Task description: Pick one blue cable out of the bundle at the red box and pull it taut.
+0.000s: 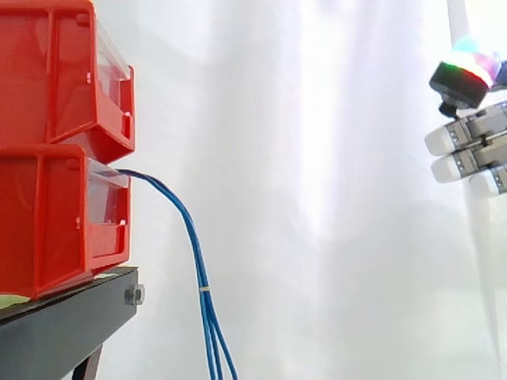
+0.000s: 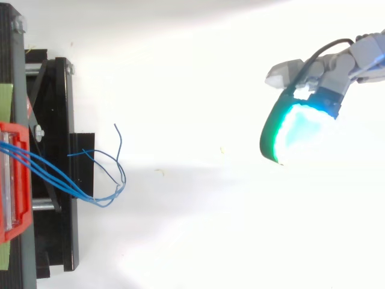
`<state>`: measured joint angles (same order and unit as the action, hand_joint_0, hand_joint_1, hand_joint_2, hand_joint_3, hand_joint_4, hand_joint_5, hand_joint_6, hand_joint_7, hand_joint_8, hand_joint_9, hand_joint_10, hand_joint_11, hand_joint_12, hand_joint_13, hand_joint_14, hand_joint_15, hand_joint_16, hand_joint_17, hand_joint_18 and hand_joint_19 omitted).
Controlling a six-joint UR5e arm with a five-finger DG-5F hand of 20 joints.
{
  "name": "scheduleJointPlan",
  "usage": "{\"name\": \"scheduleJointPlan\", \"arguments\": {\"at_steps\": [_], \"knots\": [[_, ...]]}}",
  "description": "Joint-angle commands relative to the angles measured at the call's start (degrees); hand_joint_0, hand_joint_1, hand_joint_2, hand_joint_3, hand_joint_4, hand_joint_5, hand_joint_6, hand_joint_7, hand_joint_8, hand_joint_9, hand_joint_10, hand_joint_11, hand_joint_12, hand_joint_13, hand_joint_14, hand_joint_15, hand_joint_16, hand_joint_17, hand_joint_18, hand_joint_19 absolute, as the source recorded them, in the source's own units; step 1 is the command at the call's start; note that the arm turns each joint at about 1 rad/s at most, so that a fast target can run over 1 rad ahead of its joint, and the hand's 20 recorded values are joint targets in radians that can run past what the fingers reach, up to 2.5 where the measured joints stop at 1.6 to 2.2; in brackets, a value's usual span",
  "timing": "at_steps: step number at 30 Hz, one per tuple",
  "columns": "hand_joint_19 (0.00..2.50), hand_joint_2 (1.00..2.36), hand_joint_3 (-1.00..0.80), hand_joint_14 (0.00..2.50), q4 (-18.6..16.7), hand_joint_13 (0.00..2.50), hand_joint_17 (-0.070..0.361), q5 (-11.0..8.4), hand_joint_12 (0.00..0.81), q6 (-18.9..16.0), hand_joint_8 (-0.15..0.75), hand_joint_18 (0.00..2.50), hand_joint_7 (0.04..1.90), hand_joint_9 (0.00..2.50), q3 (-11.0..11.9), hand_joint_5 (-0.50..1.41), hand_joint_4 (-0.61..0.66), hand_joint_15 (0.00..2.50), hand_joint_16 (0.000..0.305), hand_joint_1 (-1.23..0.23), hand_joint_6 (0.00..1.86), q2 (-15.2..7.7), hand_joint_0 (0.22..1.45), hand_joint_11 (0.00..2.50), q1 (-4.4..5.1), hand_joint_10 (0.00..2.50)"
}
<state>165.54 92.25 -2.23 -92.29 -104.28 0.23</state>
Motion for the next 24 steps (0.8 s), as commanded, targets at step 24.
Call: {"name": "scheduleJointPlan", "arguments": {"at_steps": [24], "knots": [[0.10, 1.00, -0.50, 0.00, 4.88, 0.00, 0.137, -2.08, 0.345, 8.21, 0.253, 0.00, 0.67, 0.09, 2.90, -0.25, 0.23, 0.10, 0.061, -0.50, 0.50, -1.11, 0.48, 0.00, 1.35, 0.00]]}}
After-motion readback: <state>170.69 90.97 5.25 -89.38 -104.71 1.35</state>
